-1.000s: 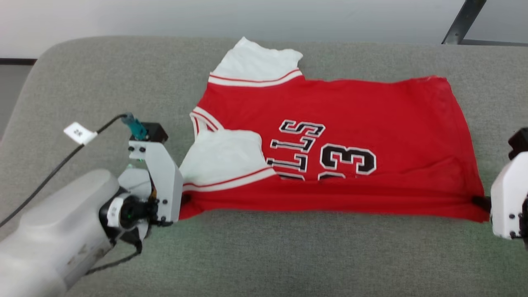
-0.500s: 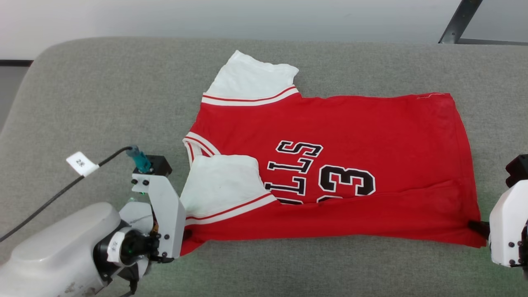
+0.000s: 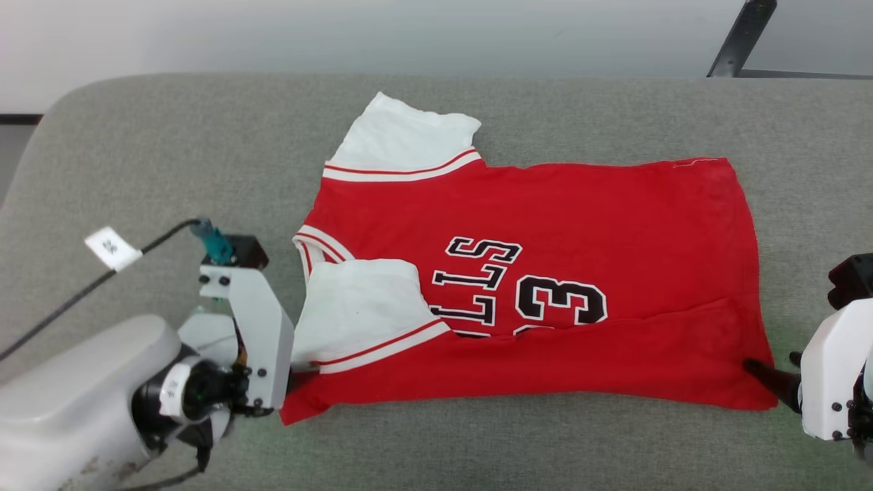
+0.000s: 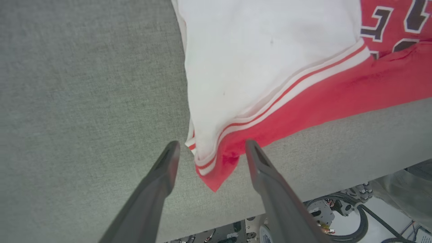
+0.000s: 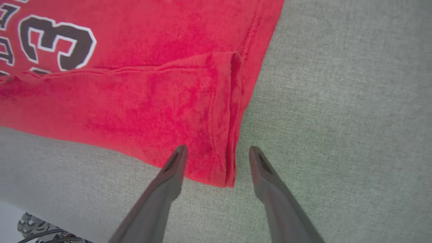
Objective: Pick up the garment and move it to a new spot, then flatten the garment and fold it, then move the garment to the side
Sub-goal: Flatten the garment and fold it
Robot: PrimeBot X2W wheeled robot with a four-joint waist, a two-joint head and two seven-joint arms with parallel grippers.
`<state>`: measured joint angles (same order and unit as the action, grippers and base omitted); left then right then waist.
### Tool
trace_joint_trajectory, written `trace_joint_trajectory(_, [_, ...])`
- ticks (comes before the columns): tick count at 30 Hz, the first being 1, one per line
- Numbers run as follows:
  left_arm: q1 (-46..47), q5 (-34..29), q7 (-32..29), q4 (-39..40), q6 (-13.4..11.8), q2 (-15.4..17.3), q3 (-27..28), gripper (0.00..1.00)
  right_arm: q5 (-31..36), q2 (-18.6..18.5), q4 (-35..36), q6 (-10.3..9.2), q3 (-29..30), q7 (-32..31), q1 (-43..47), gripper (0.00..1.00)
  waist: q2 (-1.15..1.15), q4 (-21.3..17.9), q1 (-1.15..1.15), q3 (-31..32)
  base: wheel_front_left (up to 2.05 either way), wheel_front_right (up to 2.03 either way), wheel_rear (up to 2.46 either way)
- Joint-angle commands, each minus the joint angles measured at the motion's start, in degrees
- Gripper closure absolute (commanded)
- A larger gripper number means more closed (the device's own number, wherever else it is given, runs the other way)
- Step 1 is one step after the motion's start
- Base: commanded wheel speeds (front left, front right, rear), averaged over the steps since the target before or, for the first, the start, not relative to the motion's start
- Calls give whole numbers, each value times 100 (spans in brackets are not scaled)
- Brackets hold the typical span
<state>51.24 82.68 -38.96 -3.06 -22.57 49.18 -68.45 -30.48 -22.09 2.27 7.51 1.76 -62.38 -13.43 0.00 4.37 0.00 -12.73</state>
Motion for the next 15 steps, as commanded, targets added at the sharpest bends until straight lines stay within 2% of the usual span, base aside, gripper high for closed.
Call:
trace_joint_trajectory(1, [146,-76,-21,89,-24,63,40,0,-29,-52,104,-4,17,133,89,0,0,-48,0,42,0,0,0])
trace_joint_trajectory(5, [351,-172,94,153,49,65,174,0,11,-78,379,-4,33,581,180,0,0,-126,0,56,0,0,0])
trace_joint_trajectory(10, [636,-452,640,-55,306,-38,410,0,131,-154,976,-4,-108,1799,368,0,0,-297,0,-3,0,0,0])
trace_joint_trajectory(11, [636,-452,640,-55,306,-38,410,0,131,-154,976,-4,-108,1799,368,0,0,-297,0,-3,0,0,0])
trace_joint_trajectory(12, [733,-561,914,-226,480,-123,517,0,261,-277,1187,-4,-242,2509,404,0,0,-376,0,-45,0,0,0])
trace_joint_trajectory(13, [733,-561,914,-226,480,-123,517,0,261,-277,1187,-4,-242,2509,404,0,0,-376,0,-45,0,0,0])
trace_joint_trajectory(15, [857,-666,1164,-452,666,-204,602,0,485,-393,1335,-3,-414,3307,431,0,0,-473,0,-99,0,0,0])
